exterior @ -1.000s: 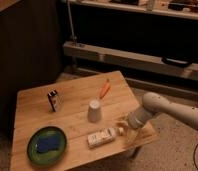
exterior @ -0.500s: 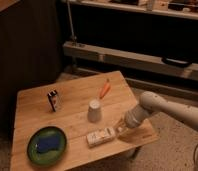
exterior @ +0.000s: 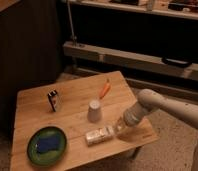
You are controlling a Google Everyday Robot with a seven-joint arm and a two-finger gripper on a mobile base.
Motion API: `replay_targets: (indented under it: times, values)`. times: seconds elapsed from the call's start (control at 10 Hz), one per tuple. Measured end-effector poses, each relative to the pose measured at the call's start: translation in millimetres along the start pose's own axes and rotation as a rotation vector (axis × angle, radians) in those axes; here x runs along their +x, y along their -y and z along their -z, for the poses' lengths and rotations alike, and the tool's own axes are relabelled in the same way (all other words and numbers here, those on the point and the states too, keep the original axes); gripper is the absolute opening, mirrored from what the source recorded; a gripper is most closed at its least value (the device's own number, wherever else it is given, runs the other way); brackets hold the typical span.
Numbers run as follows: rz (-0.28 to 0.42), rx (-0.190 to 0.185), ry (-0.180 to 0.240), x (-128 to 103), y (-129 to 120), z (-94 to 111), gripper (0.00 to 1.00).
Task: Stand the bottle upright
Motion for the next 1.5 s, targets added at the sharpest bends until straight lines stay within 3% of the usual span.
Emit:
replay_targets:
  times: [0.5, 1.0, 1.2, 1.5]
  values:
    - [0.138, -0.06, -0.056, -45.3, 38.3, 45.5, 0.0]
    - [0.239, -0.128, -0.136, -80.3, 44.2, 91.0, 0.0]
    - [0.285, -0.147, -0.225, -87.1, 38.4, 104.8, 0.0]
    - [0.314, -0.131, -0.363, -86.9, 21.7, 117.2, 0.0]
